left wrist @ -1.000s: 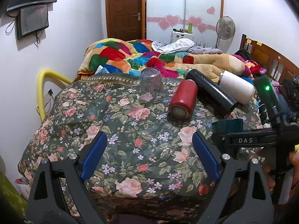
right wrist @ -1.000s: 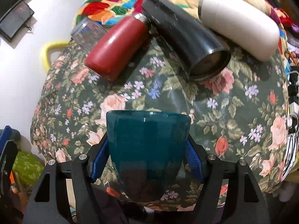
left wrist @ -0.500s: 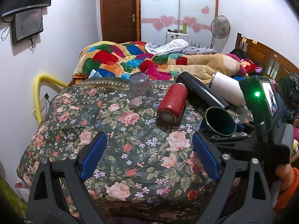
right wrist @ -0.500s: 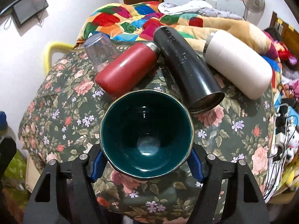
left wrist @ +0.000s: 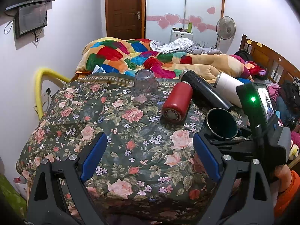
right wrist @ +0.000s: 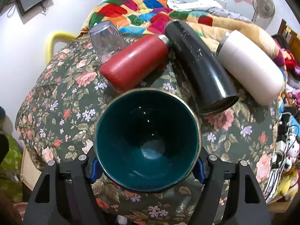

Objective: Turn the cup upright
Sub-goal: 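Rotate the green mug rim-up with the right tool and set it on the bedspread, then open the right tool and pull it back from the upright mug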

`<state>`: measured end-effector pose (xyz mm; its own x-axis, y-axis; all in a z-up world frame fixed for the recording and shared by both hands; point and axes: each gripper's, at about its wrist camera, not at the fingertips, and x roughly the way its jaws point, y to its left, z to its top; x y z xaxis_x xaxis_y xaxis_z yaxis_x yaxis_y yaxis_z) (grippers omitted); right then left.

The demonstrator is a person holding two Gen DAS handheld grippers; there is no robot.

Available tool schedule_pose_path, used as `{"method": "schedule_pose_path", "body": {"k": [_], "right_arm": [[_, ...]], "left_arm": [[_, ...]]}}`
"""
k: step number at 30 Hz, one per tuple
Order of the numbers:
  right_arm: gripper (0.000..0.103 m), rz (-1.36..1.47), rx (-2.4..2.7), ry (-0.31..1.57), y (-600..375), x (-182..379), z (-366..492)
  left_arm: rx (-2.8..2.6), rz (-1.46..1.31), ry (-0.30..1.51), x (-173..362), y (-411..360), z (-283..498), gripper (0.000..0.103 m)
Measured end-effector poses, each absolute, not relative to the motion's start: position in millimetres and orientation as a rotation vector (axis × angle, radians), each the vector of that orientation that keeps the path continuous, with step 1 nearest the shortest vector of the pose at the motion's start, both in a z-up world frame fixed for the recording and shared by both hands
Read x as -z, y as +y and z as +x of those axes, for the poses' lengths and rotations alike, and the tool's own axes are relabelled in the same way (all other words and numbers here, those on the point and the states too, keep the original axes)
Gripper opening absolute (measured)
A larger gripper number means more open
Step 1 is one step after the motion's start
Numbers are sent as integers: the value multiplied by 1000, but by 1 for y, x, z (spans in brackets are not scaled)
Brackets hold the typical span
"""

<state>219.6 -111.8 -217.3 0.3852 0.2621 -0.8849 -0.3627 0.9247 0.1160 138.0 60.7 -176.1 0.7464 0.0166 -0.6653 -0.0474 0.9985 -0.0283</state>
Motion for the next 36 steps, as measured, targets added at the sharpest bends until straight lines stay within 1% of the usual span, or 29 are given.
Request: {"method": "schedule_pose_path", "body": {"k": [6, 12, 17, 24, 26, 29, 30, 32, 33, 35, 36], "right_arm": [[71, -108, -393, 1105, -126, 209, 199], [71, -81, -382, 1003, -151, 164, 168], [71, -45, -369, 817, -175, 100, 130], [72, 51, -354, 464, -210, 0, 56], [74, 67, -336, 361, -220, -23, 32], [82, 83, -313, 233, -226, -44, 1], [83, 86, -309, 205, -224, -48, -4], [85, 85, -293, 147, -223, -53, -20], [86, 84, -283, 129, -220, -52, -23], [91, 81, -263, 105, -216, -51, -28], [97, 80, -253, 95, -214, -50, -30]], "left_arm": [[-18, -52, 700, 164, 56, 129, 93], [21, -51, 620, 130, 40, 107, 93], [66, -44, 512, 88, 25, 78, 93], [103, -43, 328, 22, 7, 26, 94], [99, -45, 269, 5, 4, 9, 95], [75, -54, 188, -16, 2, -16, 97], [66, -56, 171, -20, 2, -22, 98], [54, -64, 137, -28, 1, -34, 103], [47, -69, 124, -29, 2, -39, 103], [32, -67, 113, -30, 1, -45, 103], [25, -60, 109, -30, -1, -48, 103]]}}
